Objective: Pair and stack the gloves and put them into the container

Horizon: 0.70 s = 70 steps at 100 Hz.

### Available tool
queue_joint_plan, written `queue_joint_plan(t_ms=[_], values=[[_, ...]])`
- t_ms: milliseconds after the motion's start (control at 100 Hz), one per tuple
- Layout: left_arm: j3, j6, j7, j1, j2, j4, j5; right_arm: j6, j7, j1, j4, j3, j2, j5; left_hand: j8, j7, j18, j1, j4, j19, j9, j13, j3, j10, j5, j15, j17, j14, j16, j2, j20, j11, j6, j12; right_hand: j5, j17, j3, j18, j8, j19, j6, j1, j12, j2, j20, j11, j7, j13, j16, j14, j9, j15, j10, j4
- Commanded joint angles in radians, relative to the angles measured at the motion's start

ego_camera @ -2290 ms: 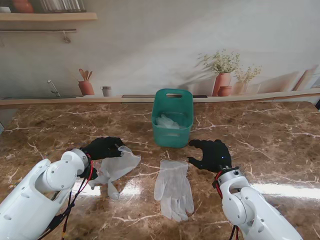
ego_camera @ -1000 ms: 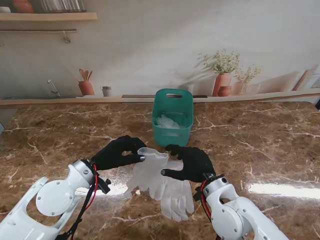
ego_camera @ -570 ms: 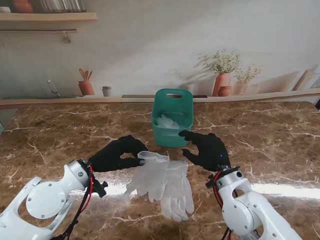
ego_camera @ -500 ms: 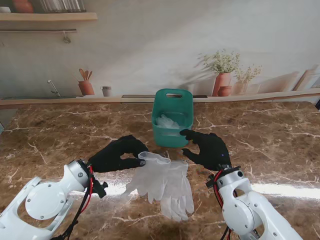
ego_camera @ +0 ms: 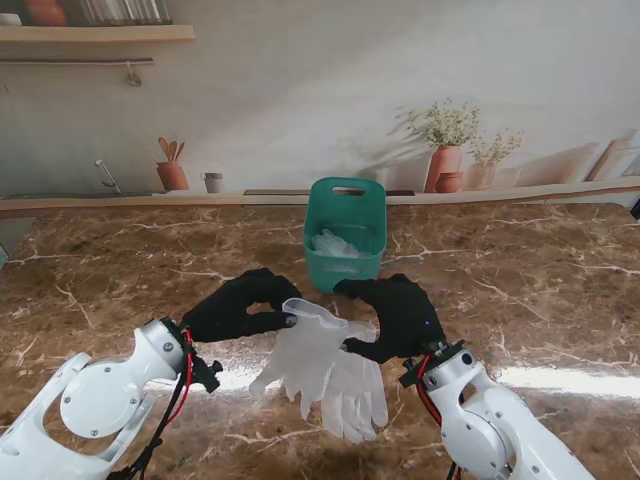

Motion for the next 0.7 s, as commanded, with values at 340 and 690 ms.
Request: queue_joint_plan(t_ms=[340,690], values=[[0.024,0.02,0.067,0.0,-0.017,0.011,0.056,-0.057,0.253,-0.076,-0.086,0.039,0.027,0.188,0.003,0.025,0.017,0.031,-0.019,0.129,0.075,0.081,-0.016,-0.008,-0.036,0.052,0.005,0.025,0.032,0.016,-0.07,0.038,-0.012,-0.009,0.095,-0.022,-0.024,0.001,0.023,-0.027,0.003,-0.123,0.043,0.054,0.067,-0.055,-0.004,0.02,0.049,0.017,0.087,-0.02,0.002,-0.038],[0.027,-0.017,0.074,0.01,-0.014,0.013,0.086,0.042,0.029,-0.037,-0.053,-0.077,-0.004,0.138,-0.074,-0.013,0.03,0.028,-0.003,0.094,0.028,0.044,-0.012,-0.018,0.007,0.052,-0.014,0.042,0.04,-0.005,-0.117,0.049,-0.06,0.012,0.326,0.104,0.075,0.024,-0.153,0.218,-0.208,0.279,0.238,0.119,0.13,0.179,0.596,0.227,0.13,-0.014,0.447,0.248,-0.04,-0.086]])
